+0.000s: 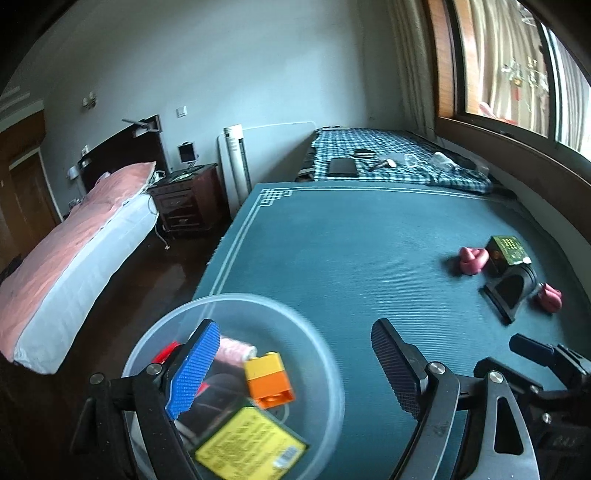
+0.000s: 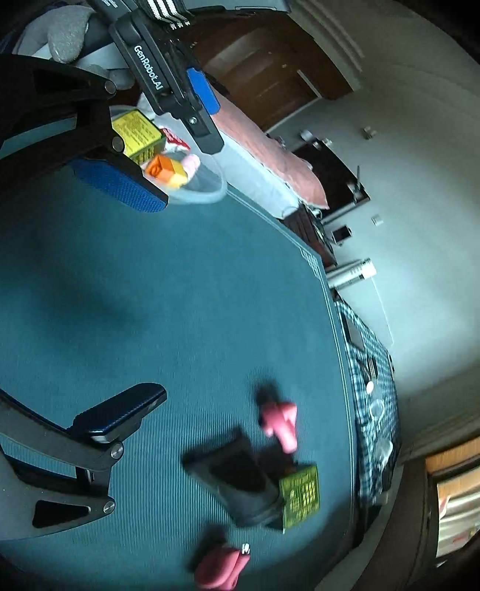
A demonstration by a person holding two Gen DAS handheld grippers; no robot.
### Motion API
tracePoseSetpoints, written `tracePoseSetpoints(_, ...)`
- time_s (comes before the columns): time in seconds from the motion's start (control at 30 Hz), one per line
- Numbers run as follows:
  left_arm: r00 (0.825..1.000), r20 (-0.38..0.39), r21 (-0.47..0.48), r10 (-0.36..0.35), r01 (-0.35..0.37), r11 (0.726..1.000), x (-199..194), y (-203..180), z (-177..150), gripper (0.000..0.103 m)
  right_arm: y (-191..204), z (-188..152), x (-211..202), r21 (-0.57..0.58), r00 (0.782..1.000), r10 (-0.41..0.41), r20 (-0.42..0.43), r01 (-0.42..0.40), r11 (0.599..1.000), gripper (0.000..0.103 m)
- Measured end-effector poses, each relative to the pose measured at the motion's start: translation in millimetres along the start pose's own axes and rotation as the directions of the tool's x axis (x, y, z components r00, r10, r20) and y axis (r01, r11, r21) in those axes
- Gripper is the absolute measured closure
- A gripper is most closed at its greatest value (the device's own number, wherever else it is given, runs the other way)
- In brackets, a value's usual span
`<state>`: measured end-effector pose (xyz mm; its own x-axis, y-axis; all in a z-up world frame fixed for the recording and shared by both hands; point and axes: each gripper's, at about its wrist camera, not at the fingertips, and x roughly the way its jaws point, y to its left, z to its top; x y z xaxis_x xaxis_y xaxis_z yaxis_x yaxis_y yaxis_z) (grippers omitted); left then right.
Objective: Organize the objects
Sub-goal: 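Withdraw both open tools from the bowl toward the pink tubes and black cone, then grasp the pink foam tube with the right tool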
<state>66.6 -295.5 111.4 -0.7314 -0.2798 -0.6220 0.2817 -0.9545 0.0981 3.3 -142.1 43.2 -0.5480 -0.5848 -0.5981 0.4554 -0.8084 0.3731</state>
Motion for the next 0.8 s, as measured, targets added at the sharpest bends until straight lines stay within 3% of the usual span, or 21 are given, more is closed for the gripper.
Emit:
tracePoseSetpoints(0.43, 0.998, -0.018, 0.089, -0.057, 0.058, 0.994, 9.1, -60.9, 7.1, 0.013, -73.0, 2.3, -31.5, 0.102, 0.992, -0.116, 0.046, 0.111, 0.989, 0.008)
tracePoseSetpoints(0.8, 0.989, -0.077, 0.120, -0.127, 0.136, 0.984, 26.7, -101.4, 10.2, 0.013, -125.3, 5.6, -53.9, 0.182, 0.962, -0.261, 0.082, 0.243, 0.953, 0.008)
